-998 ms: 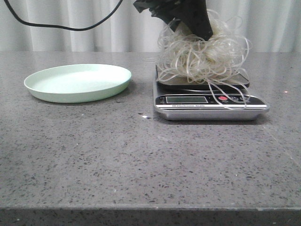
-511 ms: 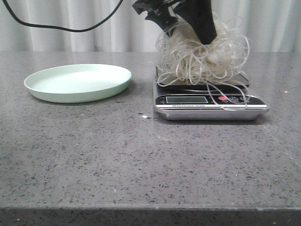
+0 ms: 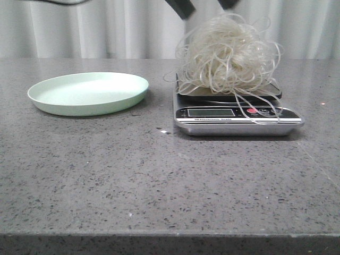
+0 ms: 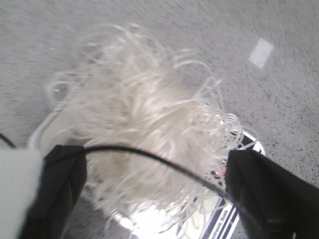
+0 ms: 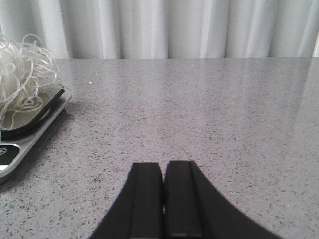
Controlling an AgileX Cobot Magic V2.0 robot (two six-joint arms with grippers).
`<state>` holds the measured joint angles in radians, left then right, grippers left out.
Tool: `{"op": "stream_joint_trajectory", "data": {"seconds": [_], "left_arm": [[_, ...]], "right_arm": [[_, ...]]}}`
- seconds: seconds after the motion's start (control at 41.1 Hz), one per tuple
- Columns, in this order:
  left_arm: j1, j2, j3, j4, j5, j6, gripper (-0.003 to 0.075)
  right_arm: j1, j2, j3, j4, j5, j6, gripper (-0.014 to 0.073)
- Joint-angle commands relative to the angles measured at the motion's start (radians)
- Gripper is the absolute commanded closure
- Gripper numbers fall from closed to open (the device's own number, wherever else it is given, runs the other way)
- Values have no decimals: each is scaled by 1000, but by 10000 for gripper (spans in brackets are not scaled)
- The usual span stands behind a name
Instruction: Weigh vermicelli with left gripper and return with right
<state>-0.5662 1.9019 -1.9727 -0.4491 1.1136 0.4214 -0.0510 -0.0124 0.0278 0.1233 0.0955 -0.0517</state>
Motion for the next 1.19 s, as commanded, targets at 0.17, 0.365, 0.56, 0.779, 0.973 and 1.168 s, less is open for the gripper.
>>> {"op": "stream_joint_trajectory", "data": {"seconds": [0.17, 0.365, 0.56, 0.779, 0.973, 1.168], "left_arm": [[178, -161, -24, -33, 62, -57, 178], [287, -264, 91, -33, 60, -57, 303], [354, -436, 323, -23, -55, -57, 395], [370, -646, 613, 85, -214, -59, 507], [370, -830, 873, 193, -366, -118, 584], [370, -1005, 1095, 261, -483, -167, 584]], "right_arm": [[-4, -14, -8, 2, -76, 1, 442], [-4, -14, -8, 2, -76, 1, 442], [-4, -14, -8, 2, -76, 1, 442], [-4, -14, -8, 2, -90, 1, 442], [-4, -14, -8, 2, -90, 1, 442], [-4, -14, -8, 2, -90, 1, 442]]}}
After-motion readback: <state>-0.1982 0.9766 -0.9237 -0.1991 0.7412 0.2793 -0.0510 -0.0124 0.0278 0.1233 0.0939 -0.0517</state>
